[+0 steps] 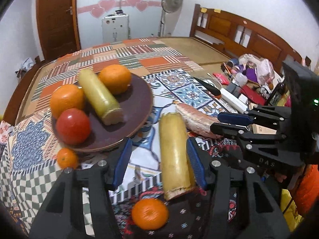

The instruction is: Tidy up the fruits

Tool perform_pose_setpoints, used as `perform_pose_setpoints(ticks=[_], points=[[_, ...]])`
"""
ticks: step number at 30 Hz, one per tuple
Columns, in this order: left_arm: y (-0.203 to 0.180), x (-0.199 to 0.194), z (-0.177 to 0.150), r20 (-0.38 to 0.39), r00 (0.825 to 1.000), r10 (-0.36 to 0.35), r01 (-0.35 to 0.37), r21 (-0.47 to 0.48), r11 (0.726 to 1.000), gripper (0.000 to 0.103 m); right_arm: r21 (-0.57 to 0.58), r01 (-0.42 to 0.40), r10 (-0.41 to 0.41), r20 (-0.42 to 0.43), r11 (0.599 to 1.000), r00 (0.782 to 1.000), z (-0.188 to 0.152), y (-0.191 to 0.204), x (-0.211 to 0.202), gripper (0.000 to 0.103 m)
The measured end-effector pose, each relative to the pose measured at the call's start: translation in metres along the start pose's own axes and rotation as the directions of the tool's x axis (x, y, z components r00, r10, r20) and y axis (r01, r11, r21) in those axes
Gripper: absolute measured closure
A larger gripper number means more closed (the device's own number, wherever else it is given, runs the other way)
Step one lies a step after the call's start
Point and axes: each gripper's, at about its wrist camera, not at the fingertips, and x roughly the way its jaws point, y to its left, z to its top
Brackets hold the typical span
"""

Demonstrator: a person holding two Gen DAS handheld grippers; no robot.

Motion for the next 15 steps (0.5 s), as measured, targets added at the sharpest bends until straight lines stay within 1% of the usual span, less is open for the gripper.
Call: perform_pose_setpoints(ticks=[3, 6, 8, 11, 13, 15], points=[[-0.010, 0.014, 0.006, -0.041, 0.999, -0.012, 0.013, 0.020, 1.000, 0.052, 0.014, -0.007, 0.007, 0.019, 1.000, 1.000, -0.002, -0.005, -0.007, 0.077], [-0.017, 0.027, 0.012, -0.078, 0.997, -0.001, 0.004, 0.036, 0.999, 0.055, 0.027, -0.008, 0.007, 0.038, 1.000, 0.999, -0.005, -0.009, -0.013, 0.068], [-0.017, 0.034, 0.015, -0.096, 0.995, 0.000, 0.003, 0.037, 0.999, 0.055, 0.030, -0.005, 0.003, 0.051, 1.000, 0.999, -0.007, -0.012, -0.015, 0.065], [-0.018, 0.045, 0.018, -0.131, 0.991, 0.000, 0.005, 0.033, 0.999, 0.059, 0.039, -0.009, 0.006, 0.062, 0.999, 0.998, -0.008, -0.016, -0.017, 0.058], [-0.018, 0.050, 0.019, -0.148, 0.989, 0.001, 0.003, 0.022, 1.000, 0.064, 0.041, -0.006, 0.003, 0.066, 0.999, 0.998, -0.007, -0.017, -0.016, 0.057], [-0.016, 0.051, 0.019, -0.150, 0.989, -0.008, 0.010, 0.009, 1.000, 0.065, 0.044, -0.013, 0.011, 0.062, 0.999, 0.998, -0.006, -0.018, -0.013, 0.056]])
